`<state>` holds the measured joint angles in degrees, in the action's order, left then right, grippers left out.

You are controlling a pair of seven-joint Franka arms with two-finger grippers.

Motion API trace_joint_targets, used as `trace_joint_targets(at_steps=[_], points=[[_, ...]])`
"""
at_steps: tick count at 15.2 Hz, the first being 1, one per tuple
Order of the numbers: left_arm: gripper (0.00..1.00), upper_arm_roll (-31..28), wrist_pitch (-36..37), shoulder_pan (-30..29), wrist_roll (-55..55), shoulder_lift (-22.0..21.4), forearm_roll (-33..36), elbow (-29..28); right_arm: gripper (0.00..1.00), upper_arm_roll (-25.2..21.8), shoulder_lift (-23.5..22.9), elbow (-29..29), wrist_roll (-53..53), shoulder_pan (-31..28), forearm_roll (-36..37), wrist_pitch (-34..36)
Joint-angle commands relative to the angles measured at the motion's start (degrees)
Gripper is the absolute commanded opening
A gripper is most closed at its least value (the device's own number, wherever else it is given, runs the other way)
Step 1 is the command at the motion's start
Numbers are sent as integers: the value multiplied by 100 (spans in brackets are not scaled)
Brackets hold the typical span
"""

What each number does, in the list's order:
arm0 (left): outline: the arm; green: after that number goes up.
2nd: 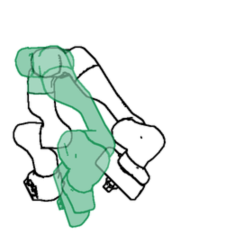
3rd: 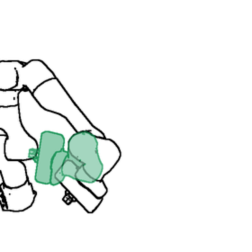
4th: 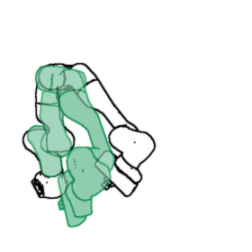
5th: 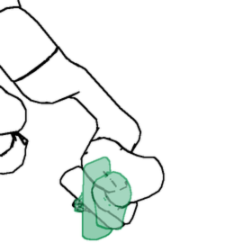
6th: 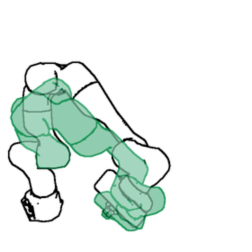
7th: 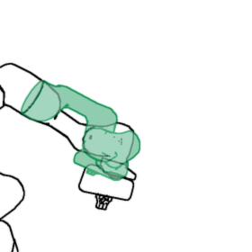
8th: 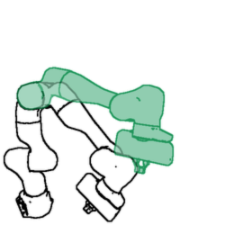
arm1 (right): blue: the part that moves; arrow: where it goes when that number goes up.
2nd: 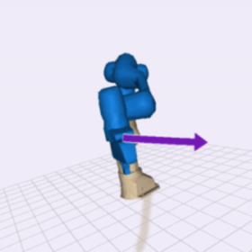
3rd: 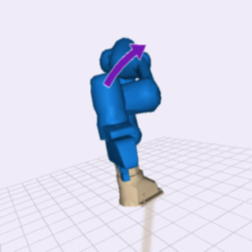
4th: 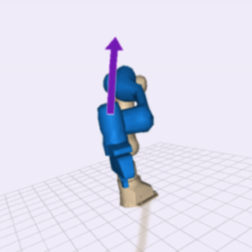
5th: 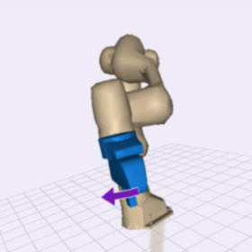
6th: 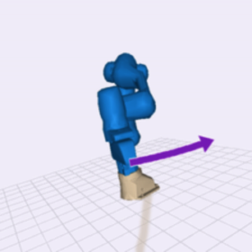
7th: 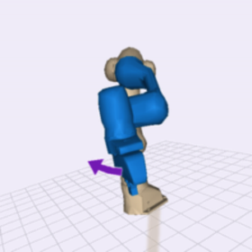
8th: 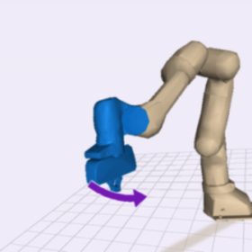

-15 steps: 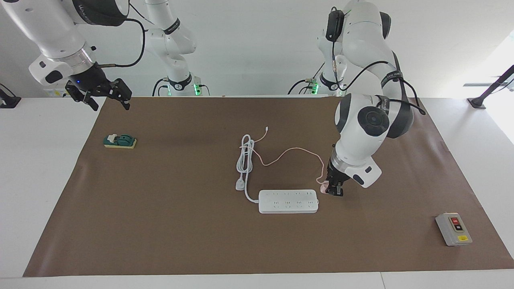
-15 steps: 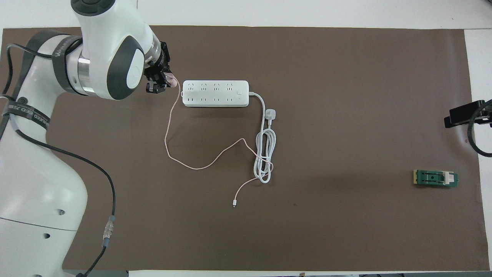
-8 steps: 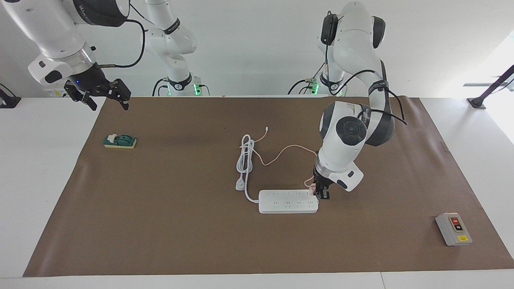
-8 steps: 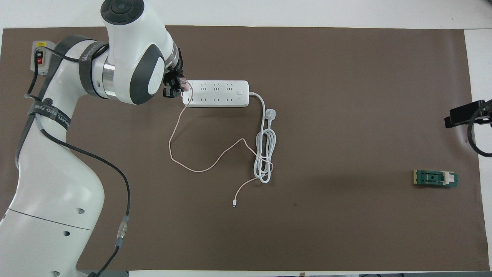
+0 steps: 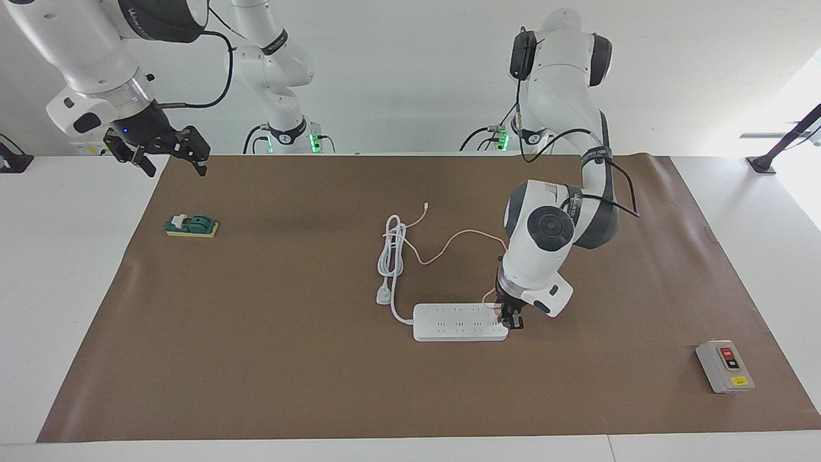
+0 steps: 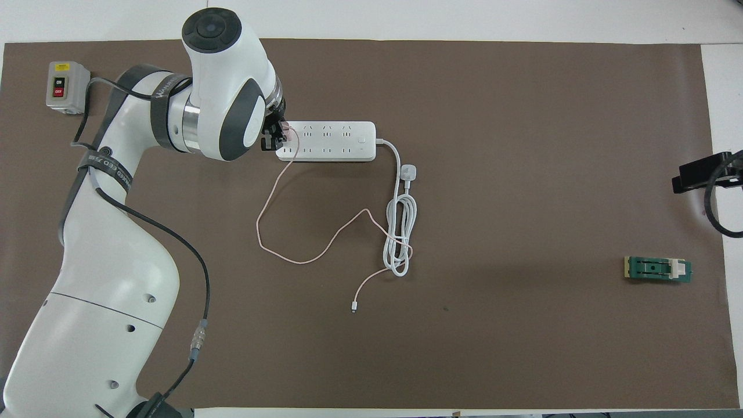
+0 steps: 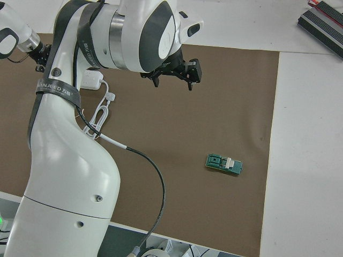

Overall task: Plug charger into power strip
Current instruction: 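Push the charger prongs into the power strip socket with the left gripper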

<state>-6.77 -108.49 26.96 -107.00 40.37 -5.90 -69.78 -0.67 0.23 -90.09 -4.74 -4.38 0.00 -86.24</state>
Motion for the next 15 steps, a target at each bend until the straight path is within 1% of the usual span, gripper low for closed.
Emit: trace_joint_targets(at_steps=[1, 2, 4, 7, 15], points=[[0, -70, -85, 98, -67, -29, 115, -194, 100, 85, 83, -70, 43, -72, 70, -24], [0, -62, -50, 98, -49, -38, 115, -194, 100, 85, 83, -70, 43, -72, 70, -24], [0, -62, -41, 116, -23, -143, 106, -377, 100, 85, 83, -70, 43, -81, 70, -24], [0, -53, -41, 134, 144, -398, 98, -606, 100, 76, 83, -70, 43, -81, 70, -6], [0, -53, -146, 142, 162, -416, 106, -774, 100, 85, 83, -79, 52, -81, 70, 11]])
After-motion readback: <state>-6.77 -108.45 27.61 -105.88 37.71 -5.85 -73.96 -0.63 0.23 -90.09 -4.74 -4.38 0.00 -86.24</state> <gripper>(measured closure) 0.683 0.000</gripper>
